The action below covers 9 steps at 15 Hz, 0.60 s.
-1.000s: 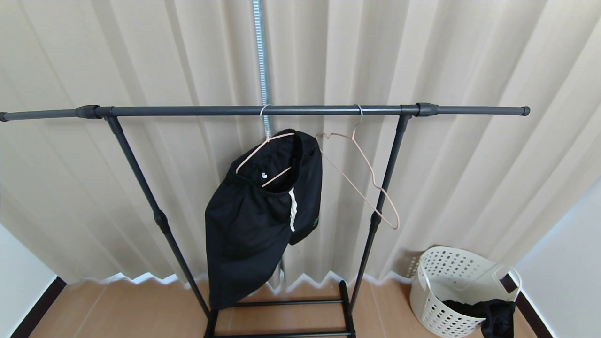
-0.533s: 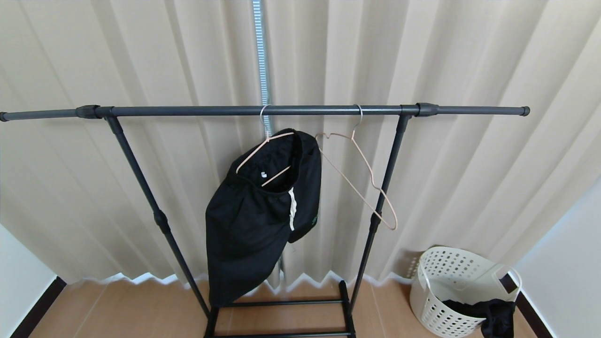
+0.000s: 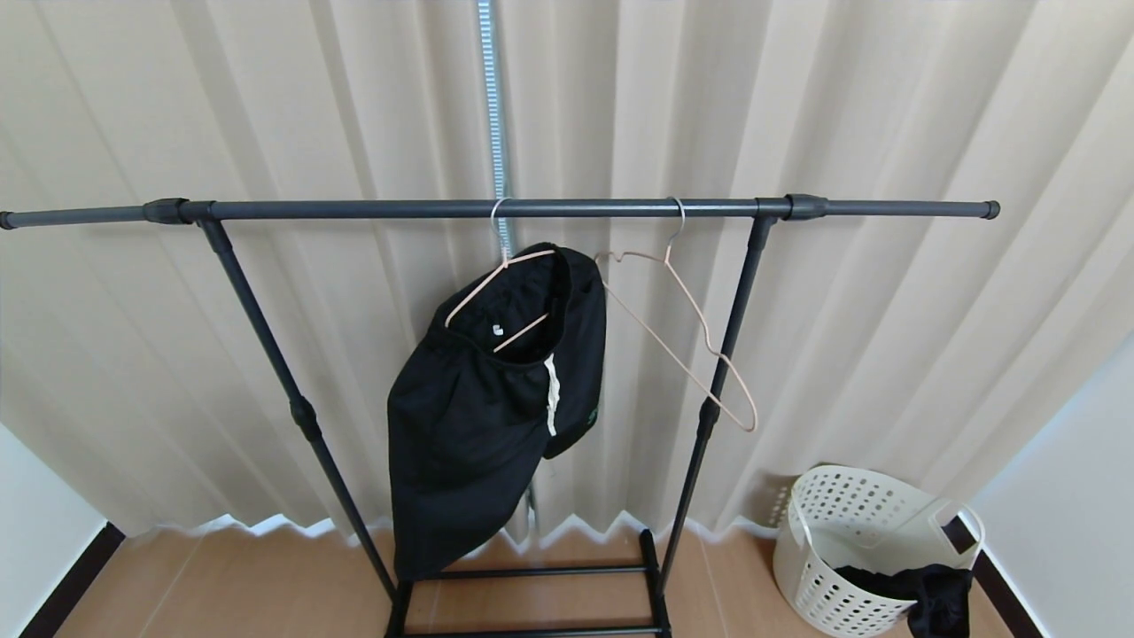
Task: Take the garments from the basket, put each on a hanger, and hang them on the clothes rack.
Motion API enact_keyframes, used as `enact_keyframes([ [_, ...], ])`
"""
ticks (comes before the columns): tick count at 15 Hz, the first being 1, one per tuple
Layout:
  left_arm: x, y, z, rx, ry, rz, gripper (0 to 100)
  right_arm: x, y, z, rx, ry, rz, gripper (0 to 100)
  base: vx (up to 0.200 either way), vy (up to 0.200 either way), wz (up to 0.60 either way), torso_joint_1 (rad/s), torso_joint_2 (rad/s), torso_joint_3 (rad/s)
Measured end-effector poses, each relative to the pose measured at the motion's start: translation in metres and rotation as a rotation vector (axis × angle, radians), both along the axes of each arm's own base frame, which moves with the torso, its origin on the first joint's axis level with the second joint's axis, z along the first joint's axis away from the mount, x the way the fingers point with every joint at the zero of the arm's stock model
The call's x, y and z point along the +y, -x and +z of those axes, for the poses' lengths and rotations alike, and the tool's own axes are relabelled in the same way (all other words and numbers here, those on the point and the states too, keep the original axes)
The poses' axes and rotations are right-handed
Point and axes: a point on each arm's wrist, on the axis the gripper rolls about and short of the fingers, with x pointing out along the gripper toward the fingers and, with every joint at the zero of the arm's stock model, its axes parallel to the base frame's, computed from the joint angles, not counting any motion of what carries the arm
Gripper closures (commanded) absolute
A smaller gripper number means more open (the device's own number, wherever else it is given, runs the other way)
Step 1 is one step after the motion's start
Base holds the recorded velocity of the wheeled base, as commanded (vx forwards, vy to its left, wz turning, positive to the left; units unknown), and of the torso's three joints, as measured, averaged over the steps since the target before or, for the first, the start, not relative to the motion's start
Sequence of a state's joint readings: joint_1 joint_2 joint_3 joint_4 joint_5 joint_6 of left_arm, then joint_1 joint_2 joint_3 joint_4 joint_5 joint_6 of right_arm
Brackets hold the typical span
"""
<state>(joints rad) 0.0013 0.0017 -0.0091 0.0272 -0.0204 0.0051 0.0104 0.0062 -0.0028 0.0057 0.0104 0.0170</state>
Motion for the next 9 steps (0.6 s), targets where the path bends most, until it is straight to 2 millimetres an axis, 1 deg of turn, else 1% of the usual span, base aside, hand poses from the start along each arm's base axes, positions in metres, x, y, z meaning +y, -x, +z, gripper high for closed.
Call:
enact_keyframes([
  [5, 0.0000, 0.0000, -0.0001, 0.000, 0.000, 0.001, 0, 0.0000, 0.0001, 0.0001, -0.001, 0.000, 0.000, 0, 0.000, 0.000, 0.00, -0.140, 0.33, 0.176],
  [9, 0.0000, 0.0000, 0.0000, 0.000, 0.000, 0.001, 0, 0.0000, 0.0001, 0.0001, -0.001, 0.000, 0.000, 0, 0.000, 0.000, 0.00, -0.155, 0.37, 0.210],
])
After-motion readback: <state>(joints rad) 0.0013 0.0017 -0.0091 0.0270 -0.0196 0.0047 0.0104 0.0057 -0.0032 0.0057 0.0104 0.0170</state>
